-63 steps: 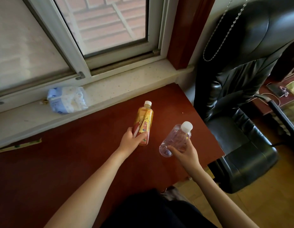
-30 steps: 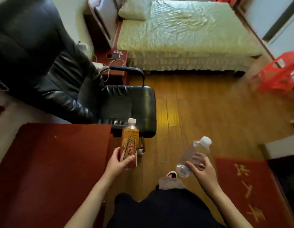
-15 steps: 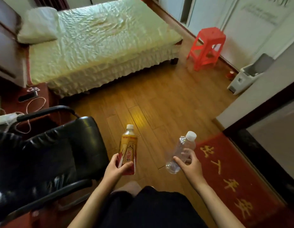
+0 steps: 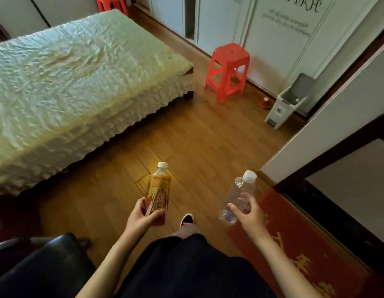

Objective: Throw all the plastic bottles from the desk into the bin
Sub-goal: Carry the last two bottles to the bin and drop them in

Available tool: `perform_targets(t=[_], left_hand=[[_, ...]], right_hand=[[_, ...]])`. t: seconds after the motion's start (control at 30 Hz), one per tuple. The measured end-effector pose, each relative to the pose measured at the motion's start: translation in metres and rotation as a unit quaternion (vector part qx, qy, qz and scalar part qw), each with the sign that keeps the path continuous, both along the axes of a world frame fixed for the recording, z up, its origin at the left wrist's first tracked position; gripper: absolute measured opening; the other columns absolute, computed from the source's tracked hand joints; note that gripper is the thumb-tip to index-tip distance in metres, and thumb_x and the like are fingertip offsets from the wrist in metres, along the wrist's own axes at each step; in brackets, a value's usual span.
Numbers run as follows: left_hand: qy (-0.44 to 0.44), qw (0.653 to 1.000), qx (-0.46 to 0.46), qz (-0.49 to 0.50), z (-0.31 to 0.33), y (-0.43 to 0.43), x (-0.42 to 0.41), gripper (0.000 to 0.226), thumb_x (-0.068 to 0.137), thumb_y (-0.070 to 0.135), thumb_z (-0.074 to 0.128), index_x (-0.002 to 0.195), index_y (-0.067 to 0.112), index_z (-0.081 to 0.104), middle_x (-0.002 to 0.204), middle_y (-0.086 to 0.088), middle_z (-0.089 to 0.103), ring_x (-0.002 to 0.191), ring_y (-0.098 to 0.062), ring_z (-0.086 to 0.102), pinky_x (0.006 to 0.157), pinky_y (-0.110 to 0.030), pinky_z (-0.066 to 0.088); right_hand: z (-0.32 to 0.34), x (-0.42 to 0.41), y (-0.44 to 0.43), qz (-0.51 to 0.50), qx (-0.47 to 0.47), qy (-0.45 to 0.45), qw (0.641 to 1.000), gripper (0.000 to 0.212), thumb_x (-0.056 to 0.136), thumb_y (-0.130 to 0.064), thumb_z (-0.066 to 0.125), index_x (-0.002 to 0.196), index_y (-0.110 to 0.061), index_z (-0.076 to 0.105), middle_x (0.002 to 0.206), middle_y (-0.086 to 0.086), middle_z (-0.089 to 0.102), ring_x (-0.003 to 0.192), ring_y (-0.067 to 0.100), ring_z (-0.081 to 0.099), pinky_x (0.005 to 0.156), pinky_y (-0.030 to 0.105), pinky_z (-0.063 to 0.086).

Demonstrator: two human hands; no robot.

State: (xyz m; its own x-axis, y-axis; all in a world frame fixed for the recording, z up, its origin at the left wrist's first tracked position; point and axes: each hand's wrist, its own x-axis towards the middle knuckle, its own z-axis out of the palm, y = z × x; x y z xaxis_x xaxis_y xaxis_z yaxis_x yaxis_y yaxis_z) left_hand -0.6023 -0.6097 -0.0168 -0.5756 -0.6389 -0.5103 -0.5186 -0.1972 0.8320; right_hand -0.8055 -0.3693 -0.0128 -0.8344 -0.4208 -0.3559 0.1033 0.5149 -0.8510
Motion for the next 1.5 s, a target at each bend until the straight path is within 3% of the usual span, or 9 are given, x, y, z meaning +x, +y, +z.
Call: perform_targets(t=[0.1,0.2,0.37,0.53,0.7,0.83,1.07,1.27,1.5], left_hand=[[0.033,0.998,0.012,-0.045,0.018,-0.053,-0.087,0.066,0.07,0.033,0.079,0.124,0.015,0.049,0.112,-0.004,0.064,0.097,-0.02,0.067,0.064,-0.026,0.059],[0.05,0.994,0.014,-0.101,0.035,-0.091,-0.173,0.055,0.072,0.03,0.078,0.118,0.019,0.05,0.111,-0.004,0.063,0.095,-0.018,0.067,0.061,-0.022,0.057],[0.045,0.986,0.013,-0.161,0.036,-0.128,-0.3,0.053,0.074,0.027,0.079,0.117,0.022,0.049,0.111,0.001,0.063,0.095,-0.016,0.066,0.06,-0.018,0.056],[0.023,0.984,0.03,-0.174,0.011,-0.151,-0.413,0.054,0.073,0.027,0.079,0.117,0.02,0.05,0.109,0.0,0.064,0.095,-0.016,0.066,0.061,-0.02,0.057],[0.005,0.987,0.044,-0.157,0.007,-0.178,-0.53,0.043,0.076,0.022,0.078,0.105,0.028,0.047,0.104,0.004,0.062,0.092,-0.014,0.064,0.055,-0.017,0.055],[0.006,0.986,0.026,-0.162,0.024,-0.209,-0.619,0.042,0.076,0.022,0.078,0.105,0.028,0.048,0.105,0.002,0.064,0.093,-0.015,0.065,0.057,-0.019,0.055],[-0.015,0.988,-0.008,-0.154,0.03,-0.27,-0.744,0.052,0.075,0.027,0.078,0.117,0.022,0.048,0.107,0.002,0.064,0.097,-0.016,0.065,0.066,-0.021,0.055],[-0.026,0.979,-0.008,-0.204,0.007,-0.332,-0.87,0.054,0.075,0.027,0.078,0.119,0.02,0.048,0.113,-0.003,0.064,0.099,-0.019,0.066,0.072,-0.03,0.059],[-0.015,0.939,-0.027,-0.342,0.025,-0.374,-1.05,0.058,0.073,0.027,0.08,0.121,0.021,0.047,0.106,0.005,0.064,0.093,-0.01,0.064,0.065,-0.021,0.054]], right_hand=[[0.012,-0.056,-0.028,-0.051,0.005,0.008,0.999,0.047,0.08,-0.028,0.077,0.12,-0.028,0.053,0.11,-0.013,0.06,0.104,0.012,0.058,0.082,0.027,0.047],[0.015,-0.105,-0.044,-0.101,0.018,0.01,0.995,0.05,0.077,-0.032,0.079,0.12,-0.031,0.054,0.111,-0.015,0.063,0.104,0.012,0.061,0.089,0.044,0.053],[0.01,-0.182,-0.058,-0.169,0.056,0.008,0.984,0.053,0.076,-0.034,0.08,0.122,-0.026,0.056,0.115,-0.005,0.064,0.106,0.019,0.061,0.092,0.041,0.051],[-0.009,-0.288,-0.085,-0.208,0.048,-0.006,0.977,0.046,0.078,-0.033,0.079,0.116,-0.033,0.052,0.107,-0.017,0.06,0.104,0.019,0.06,0.09,0.043,0.052],[-0.006,-0.423,-0.133,-0.193,0.02,0.002,0.981,0.049,0.081,-0.033,0.076,0.121,-0.033,0.049,0.102,-0.025,0.055,0.105,0.017,0.059,0.08,0.026,0.048],[0.013,-0.528,-0.176,-0.153,0.03,0.024,0.987,0.065,0.081,-0.044,0.072,0.137,-0.03,0.043,0.124,-0.01,0.057,0.109,0.011,0.056,0.074,0.012,0.045],[0.018,-0.666,-0.241,-0.155,0.024,0.029,0.987,0.07,0.08,-0.046,0.072,0.14,-0.03,0.04,0.131,-0.012,0.053,0.114,0.01,0.055,0.094,0.03,0.051],[-0.006,-0.767,-0.284,-0.199,0.044,0.023,0.979,0.068,0.08,-0.042,0.074,0.139,-0.023,0.044,0.133,-0.006,0.056,0.115,0.011,0.055,0.082,0.011,0.042],[0.002,-0.855,-0.293,-0.339,0.073,-0.012,0.938,0.072,0.076,-0.047,0.075,0.137,-0.024,0.044,0.132,0.0,0.059,0.114,0.021,0.059,0.097,0.041,0.052]])
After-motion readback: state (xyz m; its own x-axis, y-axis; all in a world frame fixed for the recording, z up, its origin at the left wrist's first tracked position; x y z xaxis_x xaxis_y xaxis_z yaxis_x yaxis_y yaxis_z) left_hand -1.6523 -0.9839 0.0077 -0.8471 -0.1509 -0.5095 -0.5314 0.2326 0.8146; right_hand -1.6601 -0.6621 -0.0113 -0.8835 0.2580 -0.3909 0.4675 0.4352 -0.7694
